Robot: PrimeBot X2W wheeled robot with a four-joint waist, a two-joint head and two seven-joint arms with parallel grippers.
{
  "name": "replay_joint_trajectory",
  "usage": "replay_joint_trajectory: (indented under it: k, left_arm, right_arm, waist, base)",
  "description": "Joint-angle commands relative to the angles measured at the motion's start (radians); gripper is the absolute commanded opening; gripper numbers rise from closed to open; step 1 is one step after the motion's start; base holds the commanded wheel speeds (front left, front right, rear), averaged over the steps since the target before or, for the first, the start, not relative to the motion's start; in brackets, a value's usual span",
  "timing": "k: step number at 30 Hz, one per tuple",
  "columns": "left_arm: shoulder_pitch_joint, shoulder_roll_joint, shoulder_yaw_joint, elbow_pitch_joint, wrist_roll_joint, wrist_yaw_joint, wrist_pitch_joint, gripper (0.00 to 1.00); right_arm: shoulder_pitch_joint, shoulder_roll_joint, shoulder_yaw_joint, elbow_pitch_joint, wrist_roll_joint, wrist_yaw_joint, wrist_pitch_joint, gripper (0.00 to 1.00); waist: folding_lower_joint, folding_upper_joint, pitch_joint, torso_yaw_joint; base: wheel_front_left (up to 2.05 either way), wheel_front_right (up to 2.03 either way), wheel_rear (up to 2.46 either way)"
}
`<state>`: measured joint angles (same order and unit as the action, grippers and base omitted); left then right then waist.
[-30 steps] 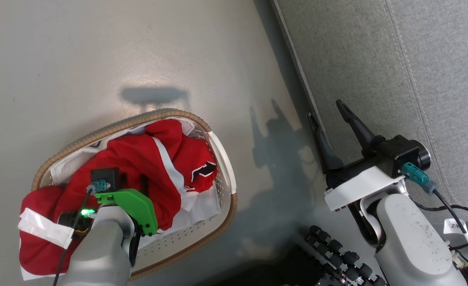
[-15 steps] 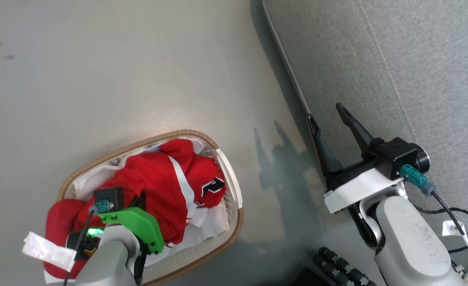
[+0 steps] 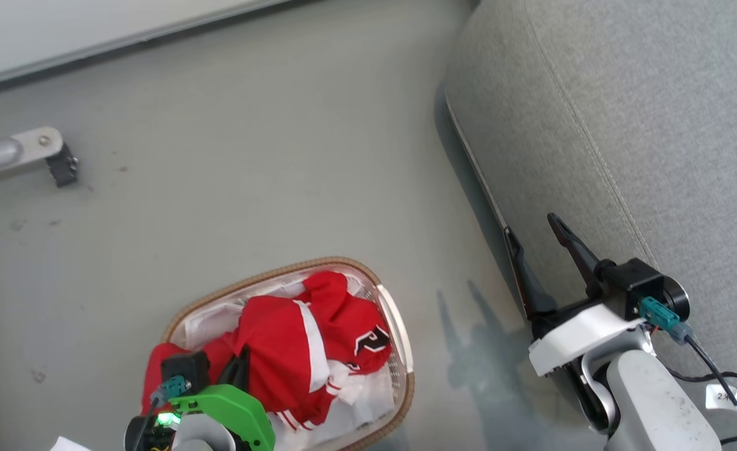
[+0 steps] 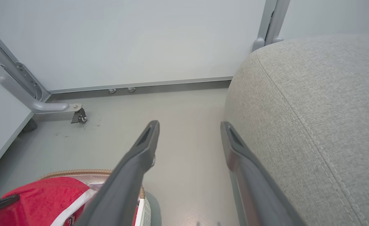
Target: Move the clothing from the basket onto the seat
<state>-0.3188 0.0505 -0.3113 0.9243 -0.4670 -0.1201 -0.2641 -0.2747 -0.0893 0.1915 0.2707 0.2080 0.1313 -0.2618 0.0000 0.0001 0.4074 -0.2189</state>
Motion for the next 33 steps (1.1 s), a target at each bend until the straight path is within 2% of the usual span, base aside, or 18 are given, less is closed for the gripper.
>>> replay_joint_trajectory:
  k: [1, 11, 22, 29, 33]
  left_arm:
    - [0.034, 0.001, 0.003, -0.033, -0.003, -0.004, -0.001, 0.0]
    - [0.144, 0.001, 0.032, -0.275, 0.008, -0.001, -0.001, 0.0]
    - [0.175, 0.001, 0.045, -0.537, 0.016, -0.01, -0.001, 0.0]
    - [0.125, 0.001, 0.033, -0.671, 0.001, -0.01, -0.001, 0.0]
    - [0.101, 0.001, 0.008, -0.721, -0.002, -0.011, -0.001, 0.0]
  right_arm:
    - [0.024, -0.007, -0.006, 0.003, -0.003, -0.001, -0.005, 1.0]
    - [0.097, -0.008, -0.055, 0.022, -0.01, -0.001, -0.005, 1.0]
    - [0.161, -0.002, -0.044, 0.036, -0.006, -0.001, -0.005, 1.0]
    - [0.19, -0.004, -0.008, 0.048, -0.004, -0.001, -0.005, 1.0]
    - [0.197, -0.01, 0.053, 0.056, 0.006, -0.001, -0.005, 1.0]
  waist:
    - [0.0, -0.0001, -0.107, 0.078]
    - [0.0, -0.0001, -0.228, 0.153]
    - [0.0, -0.0001, -0.322, 0.186]
    - [0.0, -0.0001, -0.346, 0.194]
    - [0.0, -0.0001, -0.355, 0.202]
  base:
    - [0.0, 0.0, 0.0]
    - [0.0, 0.0, 0.0]
    - [0.0, 0.0, 0.0]
    - [0.0, 0.0, 0.0]
    - [0.0, 0.0, 0.0]
